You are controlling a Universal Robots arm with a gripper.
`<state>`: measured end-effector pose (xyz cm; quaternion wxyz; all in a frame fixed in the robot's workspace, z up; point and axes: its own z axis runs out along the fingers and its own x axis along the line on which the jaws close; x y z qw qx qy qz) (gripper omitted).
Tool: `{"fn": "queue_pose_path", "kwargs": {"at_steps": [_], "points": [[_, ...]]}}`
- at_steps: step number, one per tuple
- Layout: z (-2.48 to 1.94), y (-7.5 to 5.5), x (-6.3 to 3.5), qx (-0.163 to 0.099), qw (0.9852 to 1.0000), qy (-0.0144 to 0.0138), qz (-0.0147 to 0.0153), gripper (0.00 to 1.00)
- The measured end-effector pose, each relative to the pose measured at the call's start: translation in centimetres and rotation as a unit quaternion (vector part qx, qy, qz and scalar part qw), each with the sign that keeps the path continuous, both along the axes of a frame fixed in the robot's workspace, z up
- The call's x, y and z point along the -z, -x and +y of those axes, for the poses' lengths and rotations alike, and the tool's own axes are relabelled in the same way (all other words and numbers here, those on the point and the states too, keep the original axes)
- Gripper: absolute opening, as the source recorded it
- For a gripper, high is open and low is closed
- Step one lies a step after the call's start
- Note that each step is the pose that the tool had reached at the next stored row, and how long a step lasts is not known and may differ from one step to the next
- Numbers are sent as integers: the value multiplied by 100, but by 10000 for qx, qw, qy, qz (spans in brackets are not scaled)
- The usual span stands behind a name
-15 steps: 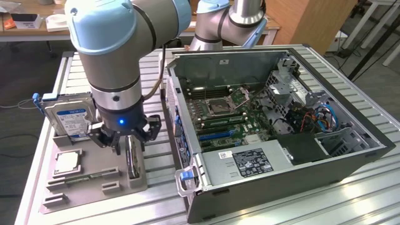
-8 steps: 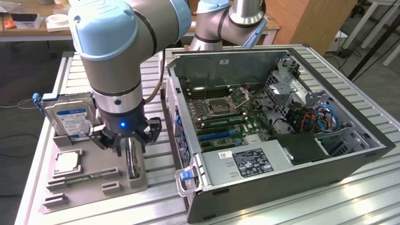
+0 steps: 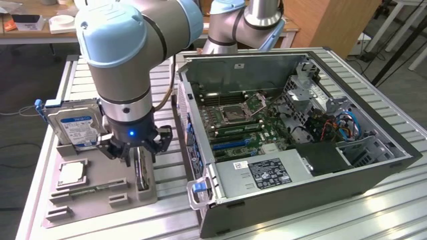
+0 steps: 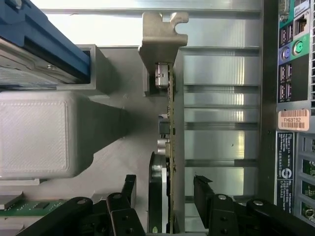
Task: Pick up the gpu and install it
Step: 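Pick up the gpu and move the gpu toward the slot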
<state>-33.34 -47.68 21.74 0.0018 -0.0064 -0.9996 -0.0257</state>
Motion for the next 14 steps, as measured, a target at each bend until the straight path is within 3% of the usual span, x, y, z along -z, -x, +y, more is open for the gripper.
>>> {"fn": "queue_pose_path", "kwargs": {"at_steps": [3,14], "points": [[22,15,17,0,10000,0,-5,59],[23,59,26,0,10000,0,-5,59]]}}
